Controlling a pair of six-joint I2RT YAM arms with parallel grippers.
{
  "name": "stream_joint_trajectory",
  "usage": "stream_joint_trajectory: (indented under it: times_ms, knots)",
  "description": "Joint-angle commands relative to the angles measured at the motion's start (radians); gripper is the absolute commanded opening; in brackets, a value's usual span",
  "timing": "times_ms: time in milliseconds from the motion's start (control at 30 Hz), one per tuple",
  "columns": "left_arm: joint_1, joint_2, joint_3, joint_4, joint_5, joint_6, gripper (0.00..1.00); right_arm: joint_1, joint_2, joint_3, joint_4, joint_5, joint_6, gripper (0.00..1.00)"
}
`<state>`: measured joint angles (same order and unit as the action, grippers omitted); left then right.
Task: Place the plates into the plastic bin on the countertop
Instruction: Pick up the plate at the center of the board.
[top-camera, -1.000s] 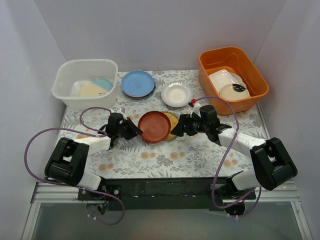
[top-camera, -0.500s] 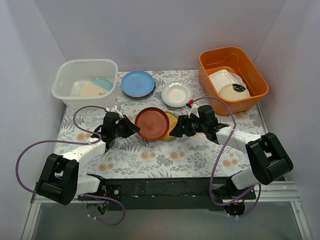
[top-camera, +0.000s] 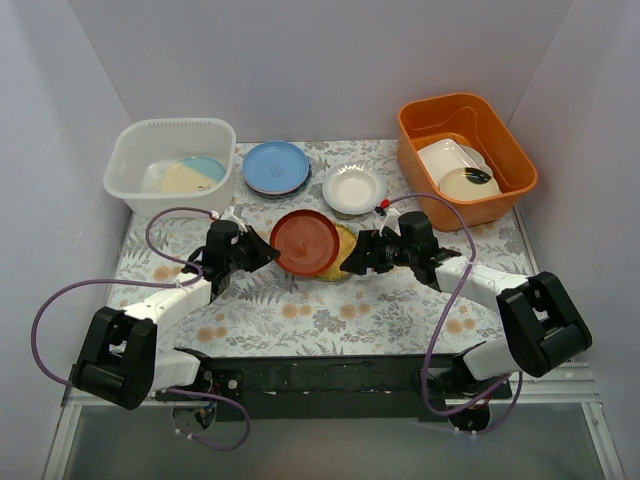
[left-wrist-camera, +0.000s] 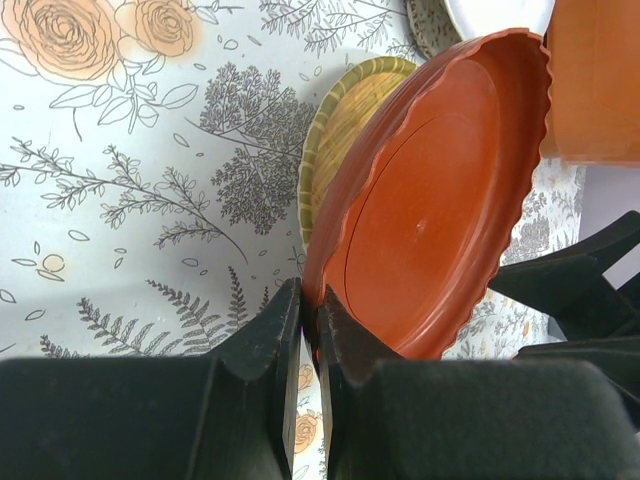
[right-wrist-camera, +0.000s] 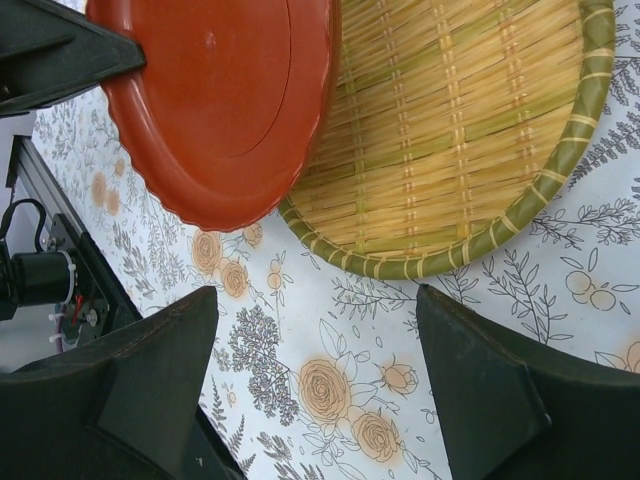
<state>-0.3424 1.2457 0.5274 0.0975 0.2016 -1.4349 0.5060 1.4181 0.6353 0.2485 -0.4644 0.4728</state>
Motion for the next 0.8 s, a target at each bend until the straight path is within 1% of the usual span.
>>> stream_joint_trajectory:
  times_ms: [0, 233, 367, 533, 767]
  knots:
    - [-0.003, -0.011, 0.049, 0.004, -0.004, 0.025, 0.0, 0.005, -0.027, -0.011, 0.021, 0.018, 0.013, 0.87]
    - [-0.003, -0.028, 0.058, -0.031, -0.036, 0.028, 0.0, 0.006, -0.012, -0.003, 0.046, 0.003, 0.02, 0.87]
    - [-0.003, -0.031, 0.112, -0.132, -0.096, 0.051, 0.0, 0.008, 0.013, 0.01, 0.058, -0.019, 0.015, 0.87]
    - [-0.001, -0.029, 0.169, -0.169, -0.131, 0.059, 0.0, 0.012, 0.048, 0.023, 0.072, -0.049, 0.01, 0.87]
    - [0.005, 0.009, 0.262, -0.214, -0.137, 0.093, 0.0, 0.017, 0.062, 0.017, 0.106, -0.069, 0.023, 0.87]
